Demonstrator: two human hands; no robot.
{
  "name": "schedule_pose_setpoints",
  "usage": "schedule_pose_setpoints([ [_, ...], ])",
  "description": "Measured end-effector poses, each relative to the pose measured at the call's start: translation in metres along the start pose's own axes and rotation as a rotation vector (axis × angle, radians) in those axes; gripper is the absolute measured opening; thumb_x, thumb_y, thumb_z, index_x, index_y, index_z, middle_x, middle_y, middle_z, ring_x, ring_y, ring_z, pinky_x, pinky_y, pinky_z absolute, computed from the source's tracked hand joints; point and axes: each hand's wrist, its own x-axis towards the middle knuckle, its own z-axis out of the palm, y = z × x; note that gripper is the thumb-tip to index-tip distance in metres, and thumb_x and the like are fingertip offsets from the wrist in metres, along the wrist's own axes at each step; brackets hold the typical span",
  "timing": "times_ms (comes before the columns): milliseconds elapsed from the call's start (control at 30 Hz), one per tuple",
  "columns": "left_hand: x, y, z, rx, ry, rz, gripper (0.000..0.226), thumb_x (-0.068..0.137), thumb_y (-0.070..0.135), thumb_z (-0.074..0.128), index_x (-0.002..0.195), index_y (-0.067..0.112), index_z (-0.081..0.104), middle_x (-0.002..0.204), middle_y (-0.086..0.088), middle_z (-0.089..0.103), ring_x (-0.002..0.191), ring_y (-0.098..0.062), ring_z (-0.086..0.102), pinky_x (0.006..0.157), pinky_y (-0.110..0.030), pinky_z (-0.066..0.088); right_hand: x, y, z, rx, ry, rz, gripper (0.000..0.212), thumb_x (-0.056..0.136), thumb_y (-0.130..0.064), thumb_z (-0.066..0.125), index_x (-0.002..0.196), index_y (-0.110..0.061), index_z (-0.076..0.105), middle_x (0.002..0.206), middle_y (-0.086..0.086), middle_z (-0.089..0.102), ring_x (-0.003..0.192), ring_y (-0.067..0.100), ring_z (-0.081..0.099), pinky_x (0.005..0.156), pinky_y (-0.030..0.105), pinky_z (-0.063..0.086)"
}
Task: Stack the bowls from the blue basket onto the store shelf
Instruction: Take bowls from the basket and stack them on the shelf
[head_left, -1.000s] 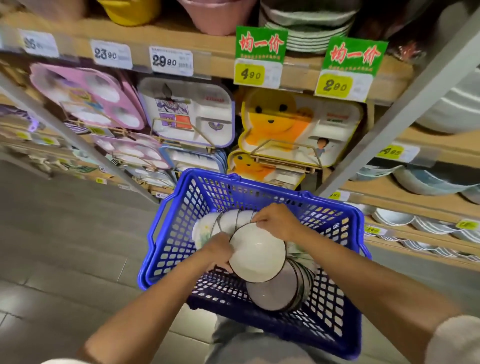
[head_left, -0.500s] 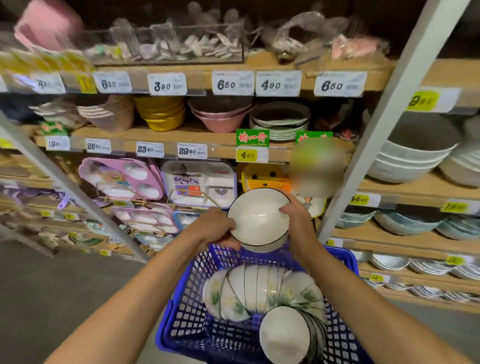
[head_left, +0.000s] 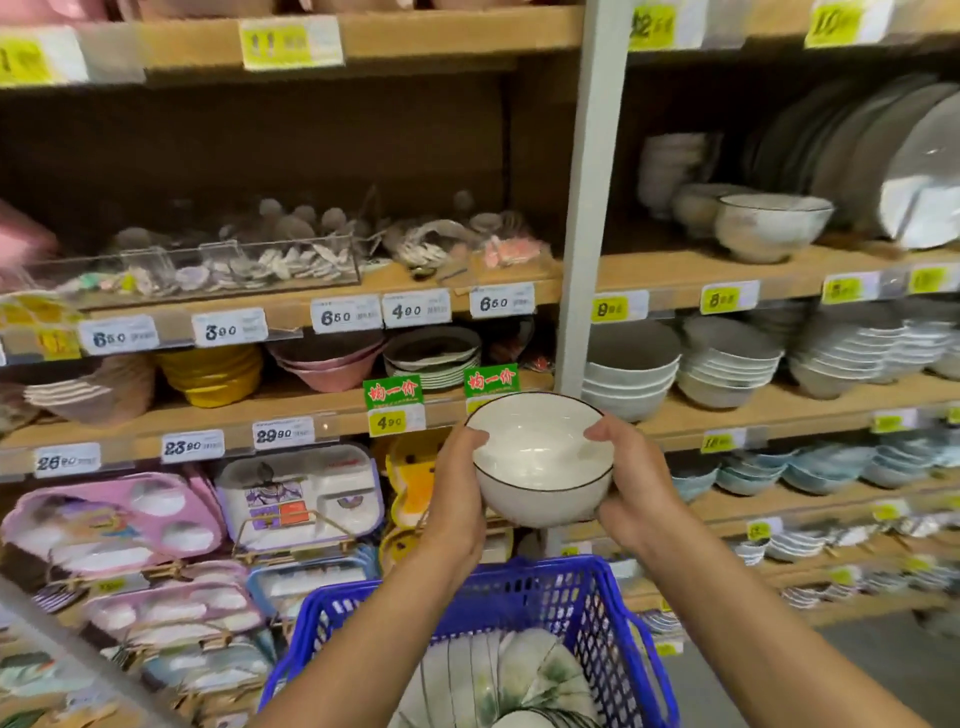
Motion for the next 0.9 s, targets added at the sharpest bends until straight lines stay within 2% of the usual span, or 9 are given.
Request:
schedule_pose_setpoints([
  [167,-0.016,-0.010,0.076,-0.052,-0.029,-0.026,0.029,0.091,0.018,0.040,0.105,0.011,0.064,0.102,-0.013,0.070,0.092,-0.027,0.063,0.073,-0.035,0.047,-0.006,-0.045,-0.058,0.012,0.046,-0.050,0.025,0.079,-0.011,0.047,0.095,-0.013,0.066,0.080,0.008,0.071,0.073,0.028,0.063,0.053,0.028,0.050],
  [267,-0.025,-0.026,0.123,-0.055,-0.031,-0.032,0.028,0.091,0.019,0.040,0.103,0.012,0.064,0.105,-0.016,0.069,0.094,-0.030,0.063,0.074,-0.036,0.048,-0.003,-0.069,-0.101,0.018,0.062,-0.068,0.019,0.080,-0.010,0.047,0.085,-0.016,0.065,0.067,0.003,0.073,0.068,0.025,0.061,0.054,0.026,0.046],
  [333,-0.032,-0.041,0.157,-0.057,-0.014,-0.050,0.029,0.090,0.021,0.041,0.103,0.011,0.065,0.102,-0.015,0.071,0.092,-0.030,0.065,0.071,-0.035,0.049,0.000,-0.086,-0.134,0.021,0.042,-0.081,0.020,0.081,-0.010,0.046,0.082,-0.017,0.064,0.059,-0.001,0.071,0.060,0.022,0.062,0.049,0.023,0.046],
  [433,-0.043,-0.061,0.204,-0.089,0.049,-0.081,0.033,0.089,0.023,0.043,0.110,0.010,0.064,0.103,-0.015,0.071,0.096,-0.033,0.064,0.075,-0.038,0.049,0.004,-0.111,-0.178,0.022,0.013,-0.065,0.020,0.081,-0.010,0.045,0.087,-0.014,0.063,0.060,0.000,0.071,0.051,0.019,0.065,0.039,0.023,0.047],
  [567,-0.053,-0.085,0.263,-0.115,0.034,-0.061,0.026,0.088,0.021,0.041,0.085,0.018,0.066,0.076,-0.003,0.075,0.074,-0.024,0.067,0.064,-0.033,0.051,0.011,-0.142,-0.233,-0.001,0.012,-0.076,0.026,0.080,-0.009,0.046,0.098,-0.012,0.064,0.081,0.007,0.070,0.071,0.026,0.062,0.042,0.024,0.048],
  [667,-0.060,-0.090,0.297,-0.122,0.029,-0.079,0.024,0.087,0.022,0.041,0.083,0.017,0.065,0.070,-0.003,0.074,0.059,-0.020,0.069,0.052,-0.027,0.053,0.012,-0.163,-0.260,-0.009,0.000,-0.087,0.023,0.080,-0.010,0.047,0.094,-0.013,0.065,0.079,0.007,0.071,0.072,0.028,0.062,0.050,0.026,0.049],
  [800,-0.062,-0.086,0.335,-0.089,0.054,-0.082,0.023,0.085,0.026,0.045,0.093,0.015,0.064,0.086,-0.010,0.072,0.078,-0.030,0.065,0.062,-0.033,0.051,0.019,-0.192,-0.285,0.001,-0.061,-0.141,0.023,0.082,-0.010,0.045,0.091,-0.015,0.066,0.071,0.002,0.074,0.073,0.026,0.064,0.052,0.026,0.050],
  [900,-0.058,-0.078,0.356,-0.095,0.041,-0.065,0.024,0.084,0.027,0.045,0.095,0.014,0.063,0.091,-0.012,0.071,0.082,-0.032,0.064,0.064,-0.034,0.050,0.027,-0.211,-0.294,0.022,-0.117,-0.172,0.025,0.083,-0.010,0.044,0.089,-0.016,0.067,0.073,0.001,0.075,0.075,0.024,0.066,0.050,0.027,0.052],
])
